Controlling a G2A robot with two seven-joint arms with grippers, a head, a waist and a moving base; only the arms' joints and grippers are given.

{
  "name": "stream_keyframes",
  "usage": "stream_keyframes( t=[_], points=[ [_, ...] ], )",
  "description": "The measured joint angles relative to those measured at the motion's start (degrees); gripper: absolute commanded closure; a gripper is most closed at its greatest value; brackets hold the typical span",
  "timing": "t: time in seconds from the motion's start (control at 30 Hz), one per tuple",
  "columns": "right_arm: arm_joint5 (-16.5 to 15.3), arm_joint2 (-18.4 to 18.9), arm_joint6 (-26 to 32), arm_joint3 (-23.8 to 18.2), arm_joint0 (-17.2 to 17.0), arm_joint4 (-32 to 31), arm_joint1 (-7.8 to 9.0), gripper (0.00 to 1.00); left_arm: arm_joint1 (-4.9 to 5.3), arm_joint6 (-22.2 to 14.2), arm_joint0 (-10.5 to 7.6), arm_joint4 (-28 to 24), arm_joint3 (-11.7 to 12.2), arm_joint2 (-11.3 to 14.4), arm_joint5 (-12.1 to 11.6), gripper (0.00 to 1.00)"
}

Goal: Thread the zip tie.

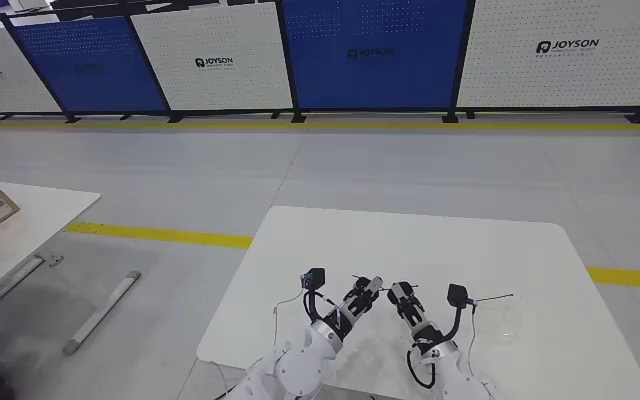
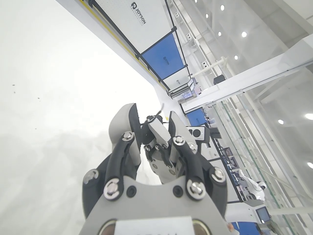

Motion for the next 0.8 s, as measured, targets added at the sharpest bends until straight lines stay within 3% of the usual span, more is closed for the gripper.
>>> stream_keyframes(
  t=[0.1,0.17,0.7,0.73,0.77,0.8],
  points=[
    [0.03,0.01,-0.14,-0.19,-0.17,-0.40,-0.03,1.00,-0.02,0.25,-0.10,0.10,0.03,-0.03,0.23,0.89],
    [0.04,0.04,-0.19,-0.28,-0.26,-0.66,-0.05,1.00,-0.04,0.28,-0.16,0.07,0.08,-0.04,0.39,1.00],
    [0.78,-0.18,0.98,-0.30,-0.05,-0.54,-0.37,1.00,0.05,-2.15,0.19,-1.68,-0.22,-0.05,-1.08,1.00],
    [0.62,-0.19,1.35,-0.27,0.01,-0.13,-0.39,0.76,0.07,-2.25,0.21,-1.84,-0.26,-0.18,-1.11,1.00],
    [0.32,-0.18,1.89,-0.23,0.07,0.44,-0.41,0.30,0.08,-2.21,0.25,-1.96,-0.30,-0.31,-1.11,1.00],
    [-0.05,-0.07,2.58,-0.15,0.15,1.14,-0.41,0.00,0.09,-2.02,0.31,-2.13,-0.33,-0.44,-1.03,1.00]
  ],
)
